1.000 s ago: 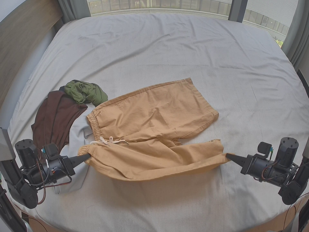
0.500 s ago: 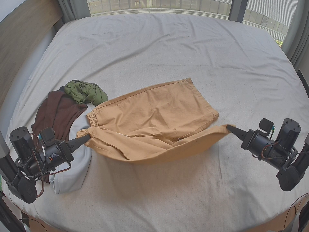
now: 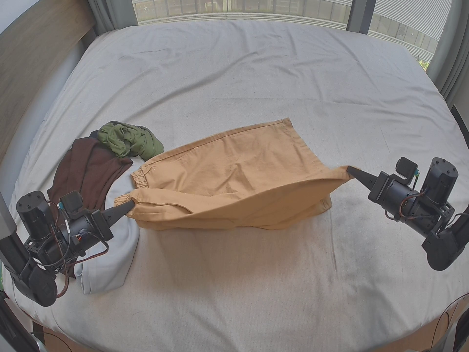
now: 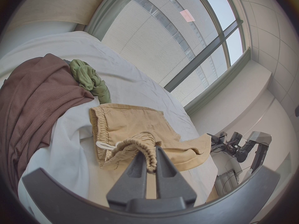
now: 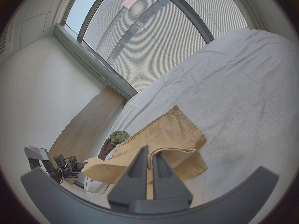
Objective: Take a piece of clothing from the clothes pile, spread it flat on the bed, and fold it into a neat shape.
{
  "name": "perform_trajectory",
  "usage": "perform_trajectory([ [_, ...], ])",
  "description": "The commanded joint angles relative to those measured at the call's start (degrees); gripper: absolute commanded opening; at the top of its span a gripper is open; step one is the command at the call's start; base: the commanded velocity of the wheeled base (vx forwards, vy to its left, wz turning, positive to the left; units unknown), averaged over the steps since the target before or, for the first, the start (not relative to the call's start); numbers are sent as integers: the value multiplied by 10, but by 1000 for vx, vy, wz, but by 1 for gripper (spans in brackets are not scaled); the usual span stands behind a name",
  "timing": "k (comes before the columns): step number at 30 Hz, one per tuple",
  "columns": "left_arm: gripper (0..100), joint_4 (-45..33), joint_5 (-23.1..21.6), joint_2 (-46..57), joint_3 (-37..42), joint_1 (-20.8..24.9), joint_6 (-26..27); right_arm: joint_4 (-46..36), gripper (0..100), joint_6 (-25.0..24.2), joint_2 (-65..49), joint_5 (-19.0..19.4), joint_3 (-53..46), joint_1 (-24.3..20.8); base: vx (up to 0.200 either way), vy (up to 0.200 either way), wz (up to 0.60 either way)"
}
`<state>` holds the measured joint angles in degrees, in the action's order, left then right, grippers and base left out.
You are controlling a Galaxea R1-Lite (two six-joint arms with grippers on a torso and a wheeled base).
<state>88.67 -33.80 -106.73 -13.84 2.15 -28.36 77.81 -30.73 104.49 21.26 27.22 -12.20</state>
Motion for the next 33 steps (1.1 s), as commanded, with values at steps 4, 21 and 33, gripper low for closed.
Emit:
perform_trajectory([
  [4, 0, 0, 15, -19, -17, 2, -2, -30, 0, 2, -10, 0, 43, 12, 0, 0, 0],
  [21, 0, 0, 37, -24, -37, 5, -23, -187, 0, 4, -11, -2, 197, 12, 0, 0, 0],
  [33, 0, 0, 86, -45, -55, 18, -49, -264, 0, 8, 2, -2, 280, 13, 0, 0, 0],
])
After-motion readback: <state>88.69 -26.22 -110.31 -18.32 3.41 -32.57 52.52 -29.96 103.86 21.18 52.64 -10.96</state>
